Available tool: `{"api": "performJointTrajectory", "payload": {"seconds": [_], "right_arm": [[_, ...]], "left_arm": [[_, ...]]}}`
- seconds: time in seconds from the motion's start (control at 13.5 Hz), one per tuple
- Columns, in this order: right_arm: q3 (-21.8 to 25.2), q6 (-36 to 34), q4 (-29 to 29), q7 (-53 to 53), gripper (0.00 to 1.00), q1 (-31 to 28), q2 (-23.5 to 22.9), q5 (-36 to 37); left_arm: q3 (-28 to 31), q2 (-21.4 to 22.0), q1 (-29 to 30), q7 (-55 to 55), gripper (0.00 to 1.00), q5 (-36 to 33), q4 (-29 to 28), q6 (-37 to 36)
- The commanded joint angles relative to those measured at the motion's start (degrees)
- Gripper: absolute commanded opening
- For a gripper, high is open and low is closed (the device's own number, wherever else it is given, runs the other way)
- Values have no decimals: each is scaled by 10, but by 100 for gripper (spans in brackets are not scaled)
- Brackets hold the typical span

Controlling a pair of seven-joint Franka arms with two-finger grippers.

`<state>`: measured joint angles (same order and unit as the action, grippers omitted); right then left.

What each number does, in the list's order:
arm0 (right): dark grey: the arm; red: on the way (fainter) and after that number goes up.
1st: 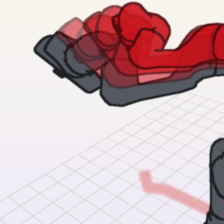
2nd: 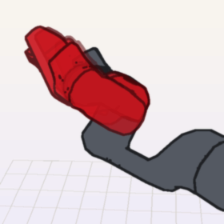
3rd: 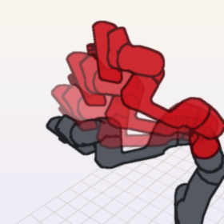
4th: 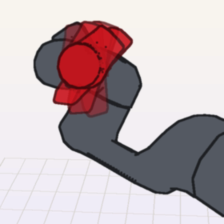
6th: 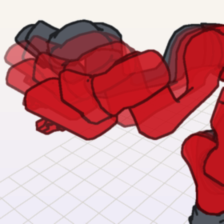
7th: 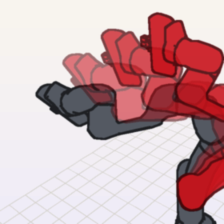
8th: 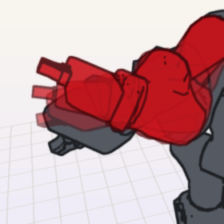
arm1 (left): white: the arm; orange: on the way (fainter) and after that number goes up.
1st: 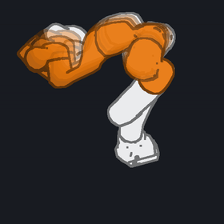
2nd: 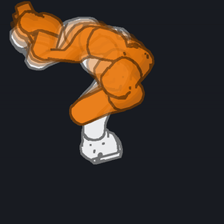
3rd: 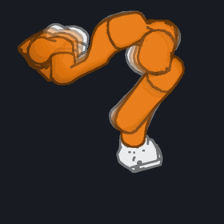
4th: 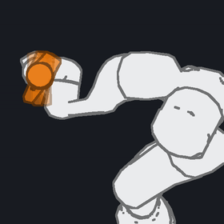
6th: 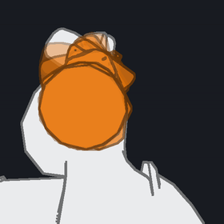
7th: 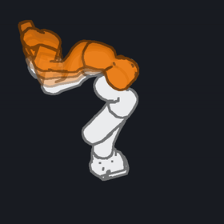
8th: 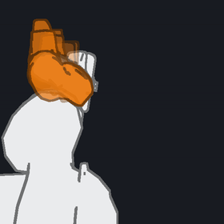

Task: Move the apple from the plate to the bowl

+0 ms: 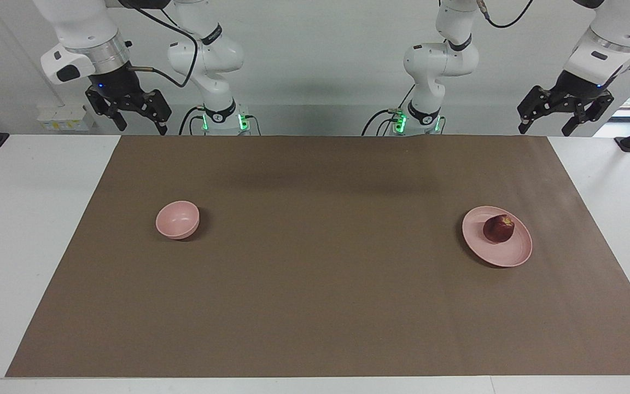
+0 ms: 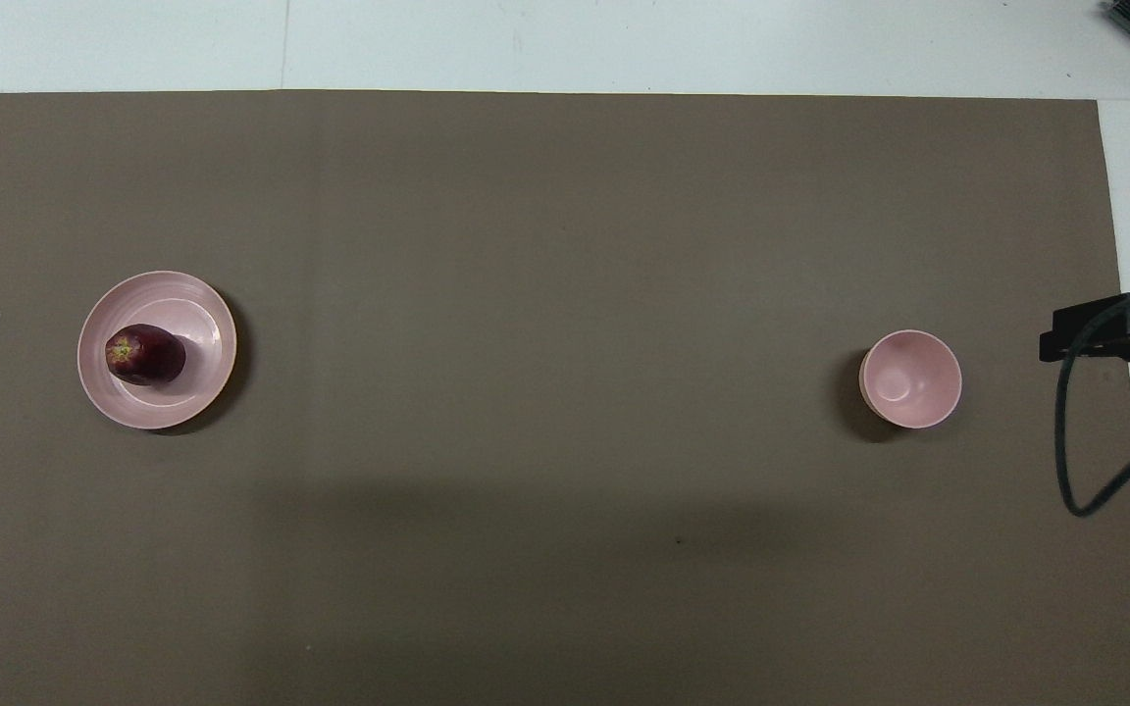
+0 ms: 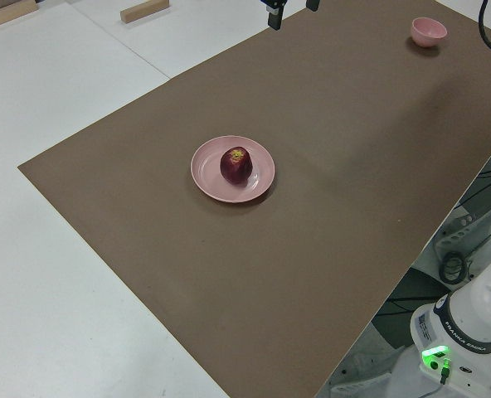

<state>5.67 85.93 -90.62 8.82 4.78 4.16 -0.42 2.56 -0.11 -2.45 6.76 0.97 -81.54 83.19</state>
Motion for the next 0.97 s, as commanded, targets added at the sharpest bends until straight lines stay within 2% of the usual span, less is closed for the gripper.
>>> {"api": "performJointTrajectory", "payload": {"seconds": [0.0,0.22,0.37,0.59,0.89], "right_arm": [[-6,7,-18,-11,100,-5,14,-29],[-11,6,-26,-4,100,1,17,-53],[-12,23,-42,13,100,17,15,-78],[-12,88,-75,65,100,50,8,-105],[-12,131,-86,110,100,70,-23,-144]], "left_arm": [[-2,14,17,8,100,-1,-40,61],[-1,27,19,74,100,-1,-98,115],[-1,20,34,112,100,0,-129,146],[-2,22,45,113,100,1,-229,237],[-2,-10,50,114,100,4,-268,328]]}}
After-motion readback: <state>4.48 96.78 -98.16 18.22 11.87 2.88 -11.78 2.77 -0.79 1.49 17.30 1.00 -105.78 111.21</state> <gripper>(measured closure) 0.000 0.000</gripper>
